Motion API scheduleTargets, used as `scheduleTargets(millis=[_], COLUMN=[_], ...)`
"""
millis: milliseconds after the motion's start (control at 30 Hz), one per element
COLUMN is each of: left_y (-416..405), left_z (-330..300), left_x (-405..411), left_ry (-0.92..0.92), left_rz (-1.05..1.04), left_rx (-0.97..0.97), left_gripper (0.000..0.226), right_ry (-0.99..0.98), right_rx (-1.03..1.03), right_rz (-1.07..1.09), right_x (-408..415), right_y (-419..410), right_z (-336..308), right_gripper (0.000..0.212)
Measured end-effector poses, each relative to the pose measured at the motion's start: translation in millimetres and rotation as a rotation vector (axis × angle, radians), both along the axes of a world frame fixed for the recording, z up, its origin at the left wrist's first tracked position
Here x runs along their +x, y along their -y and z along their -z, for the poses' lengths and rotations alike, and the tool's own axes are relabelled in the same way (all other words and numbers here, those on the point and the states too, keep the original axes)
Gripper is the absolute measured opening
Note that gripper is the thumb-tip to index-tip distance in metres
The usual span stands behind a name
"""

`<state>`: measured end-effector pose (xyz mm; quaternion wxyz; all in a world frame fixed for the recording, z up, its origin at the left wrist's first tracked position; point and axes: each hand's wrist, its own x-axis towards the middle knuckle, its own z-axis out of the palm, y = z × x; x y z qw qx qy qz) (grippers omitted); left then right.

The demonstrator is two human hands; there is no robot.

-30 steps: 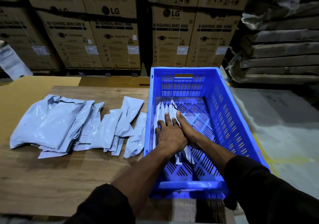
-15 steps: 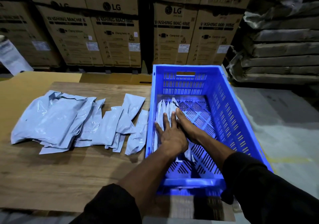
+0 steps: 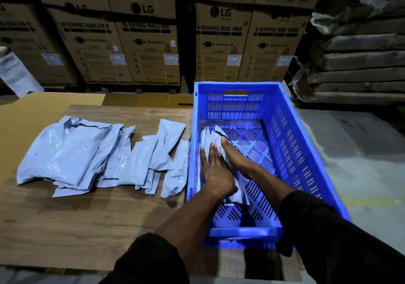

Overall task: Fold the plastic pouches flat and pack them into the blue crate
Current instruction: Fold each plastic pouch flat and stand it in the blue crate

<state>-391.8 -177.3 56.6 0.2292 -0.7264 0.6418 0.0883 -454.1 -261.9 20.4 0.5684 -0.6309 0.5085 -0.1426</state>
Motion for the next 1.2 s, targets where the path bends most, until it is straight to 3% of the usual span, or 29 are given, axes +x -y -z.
scheduleTargets(millis=[67,167,367,700,767,833,900,1033,1200], left_y=[2,5,7,5,4,3,2,1,2], left_z=[3,7,4,16,17,17,16,17,19], left_x=[1,1,0,5,6,7,8,7,8], left_ry=[-0.005,-0.027,-0.104,-0.094,-0.135,-0.161,-0.147,-0.075,-0.020], left_rz=[-0.022,-0.050,-0.095,-0.034,-0.040,-0.038,-0.032,-0.039,-0.017], left_rx=[0.014,0.018,0.052,-0.053,-0.052,-0.049,-0.051,-0.049,-0.030], left_gripper=[0.110,0.110,0.121,0.108,0.110,0.110,0.113,0.126,0.124], right_ry=[-0.107,-0.105,-0.134,-0.077,-0.077,-0.087,-0.104,-0.104,-0.244], right_rx=[-0.013,-0.018,-0.073,0.013,0.023,0.057,0.073,0.021,-0.063], right_rz=[-0.019,0.011,-0.098,-0.095,-0.112,-0.102,-0.108,-0.145,-0.196], right_x=[-6,-17,-12,-6,-5,-6,-8,-9,-9], right_y=[5,10,-8,-8,-8,-5,-2,-5,-2], right_z=[6,13,11,11,11,14,19,13,22], right_gripper=[0.059,0.052,0.064,0.070,0.083,0.113,0.129,0.128,0.118])
